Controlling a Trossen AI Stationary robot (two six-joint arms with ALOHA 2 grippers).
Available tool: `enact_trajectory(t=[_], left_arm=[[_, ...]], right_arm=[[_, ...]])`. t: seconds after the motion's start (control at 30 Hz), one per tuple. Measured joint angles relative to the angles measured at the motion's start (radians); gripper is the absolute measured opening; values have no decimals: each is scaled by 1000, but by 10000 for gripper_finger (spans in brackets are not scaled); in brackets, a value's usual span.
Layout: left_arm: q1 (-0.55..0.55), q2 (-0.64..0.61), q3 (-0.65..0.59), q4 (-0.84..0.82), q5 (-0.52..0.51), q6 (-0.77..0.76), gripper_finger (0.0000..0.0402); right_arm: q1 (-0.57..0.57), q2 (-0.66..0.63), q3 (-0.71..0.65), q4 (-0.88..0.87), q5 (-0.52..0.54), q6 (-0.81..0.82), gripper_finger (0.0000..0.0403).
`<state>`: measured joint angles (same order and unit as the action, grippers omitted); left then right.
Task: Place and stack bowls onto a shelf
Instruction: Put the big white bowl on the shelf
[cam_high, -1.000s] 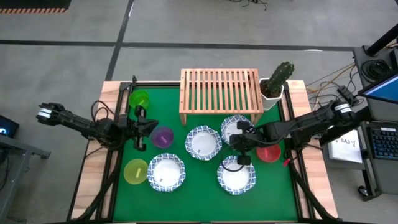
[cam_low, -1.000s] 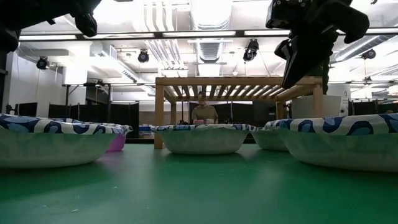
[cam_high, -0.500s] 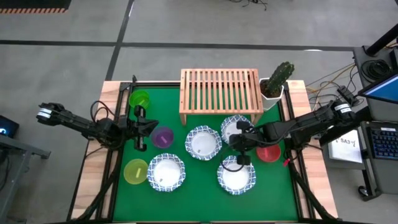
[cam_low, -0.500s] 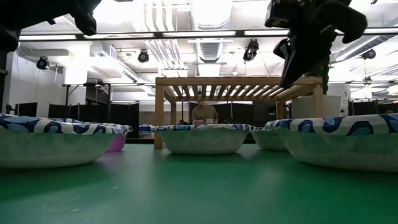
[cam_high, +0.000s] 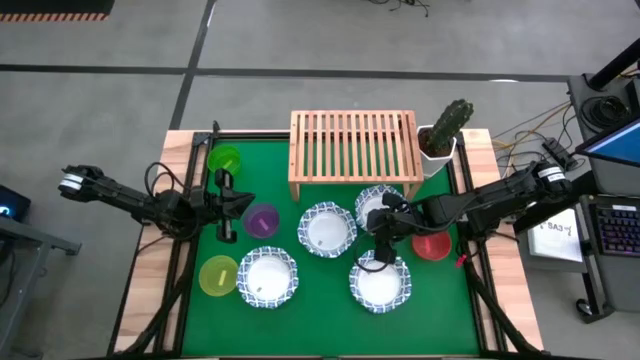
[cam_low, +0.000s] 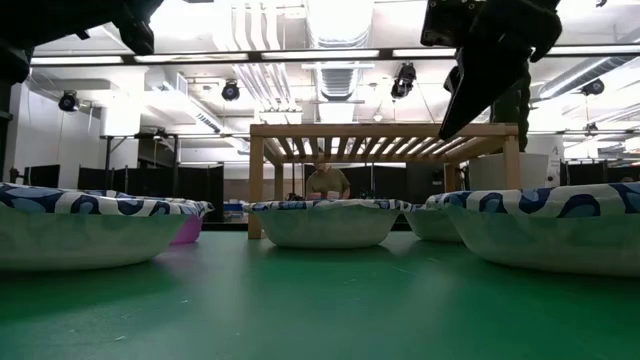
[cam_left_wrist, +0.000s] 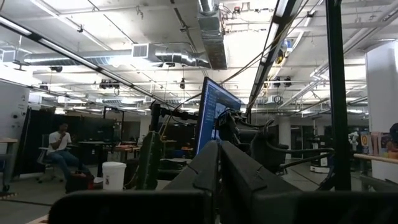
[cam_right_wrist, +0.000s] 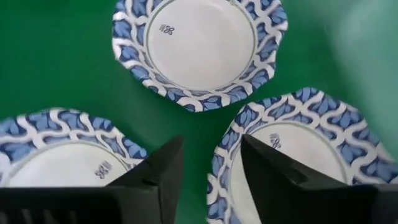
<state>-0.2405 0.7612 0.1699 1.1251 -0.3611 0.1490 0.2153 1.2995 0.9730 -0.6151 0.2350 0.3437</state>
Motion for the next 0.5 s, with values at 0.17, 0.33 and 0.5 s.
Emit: enact_trajectory(t=[0.17, 0.33, 0.5], left_arm=[[0, 0, 0, 0, 0, 8, 1], [0, 0, 0, -1, 0, 8, 1], [0, 3, 0, -7, 0, 8, 1]], right_arm=[[0, 0, 0, 0, 0, 18, 168], [2, 20, -10, 0, 1, 6, 169], [7, 70, -21, -11, 2, 32, 169]])
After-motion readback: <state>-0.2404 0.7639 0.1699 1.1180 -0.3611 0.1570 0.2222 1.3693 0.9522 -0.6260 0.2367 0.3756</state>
